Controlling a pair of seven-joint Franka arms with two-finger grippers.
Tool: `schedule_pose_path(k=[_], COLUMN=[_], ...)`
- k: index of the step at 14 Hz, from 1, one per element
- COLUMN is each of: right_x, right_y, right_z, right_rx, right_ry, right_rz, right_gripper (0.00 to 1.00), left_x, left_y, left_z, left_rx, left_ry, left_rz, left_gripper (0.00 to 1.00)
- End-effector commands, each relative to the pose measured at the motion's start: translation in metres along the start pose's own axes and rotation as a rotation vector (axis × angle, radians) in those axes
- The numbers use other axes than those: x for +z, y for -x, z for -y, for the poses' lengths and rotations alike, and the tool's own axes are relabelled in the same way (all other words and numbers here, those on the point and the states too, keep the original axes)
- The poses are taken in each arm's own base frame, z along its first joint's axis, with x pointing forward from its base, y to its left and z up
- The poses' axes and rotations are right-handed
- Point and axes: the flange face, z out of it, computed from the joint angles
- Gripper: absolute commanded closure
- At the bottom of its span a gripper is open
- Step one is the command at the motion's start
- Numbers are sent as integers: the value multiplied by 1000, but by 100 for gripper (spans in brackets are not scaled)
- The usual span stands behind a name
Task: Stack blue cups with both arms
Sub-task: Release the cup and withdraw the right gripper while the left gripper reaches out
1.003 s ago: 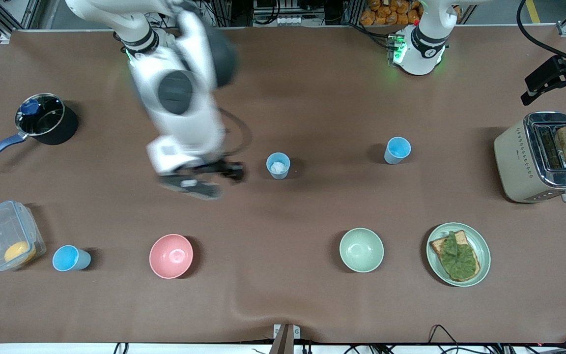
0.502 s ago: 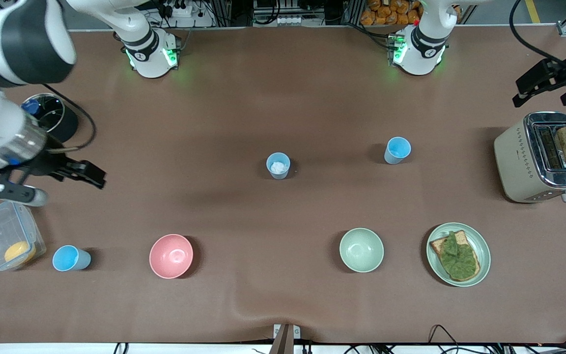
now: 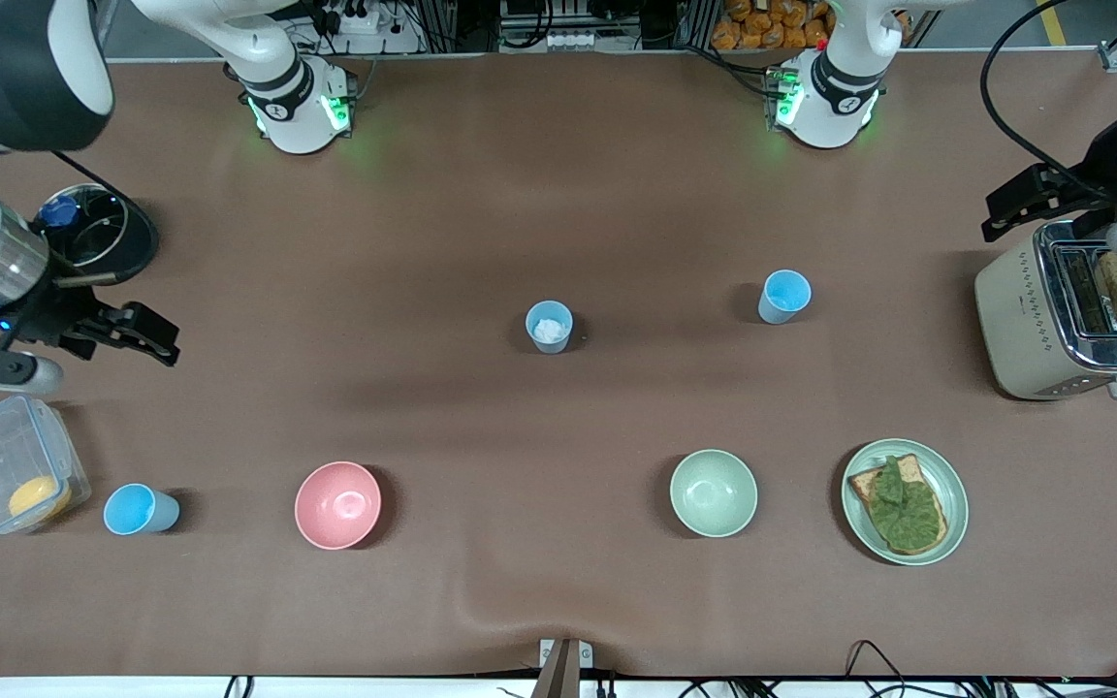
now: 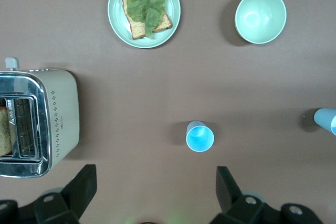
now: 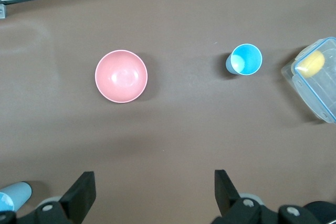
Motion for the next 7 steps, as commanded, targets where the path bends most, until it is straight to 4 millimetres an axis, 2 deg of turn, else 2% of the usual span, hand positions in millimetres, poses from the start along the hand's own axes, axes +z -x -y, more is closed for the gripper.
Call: schedule_pose_path(k=[1,2,5,6,7], right_x=[-24,-34,-38,-39,-42], right_y=[13,19,51,55,58], right_z=[-16,-17,-37,-41,-46], right_rx=[-1,-1,18,24,30], right_ry=[-6,-16,-24,-22,-16], right_rz=[-34,-66,-85,-74,-60], right_gripper=[0,0,0,0,0], left_x=[-6,-3,6,13,39], left_y=[3,1,-2,-4,-6], left_z=[-8,-8,-8,-8,-7], left_rx=[-1,-4,-5,-5,-6], left_ry=[6,9,8,7,4], left_rz=[-7,-7,-6,-7,12], left_gripper=[0,0,0,0,0])
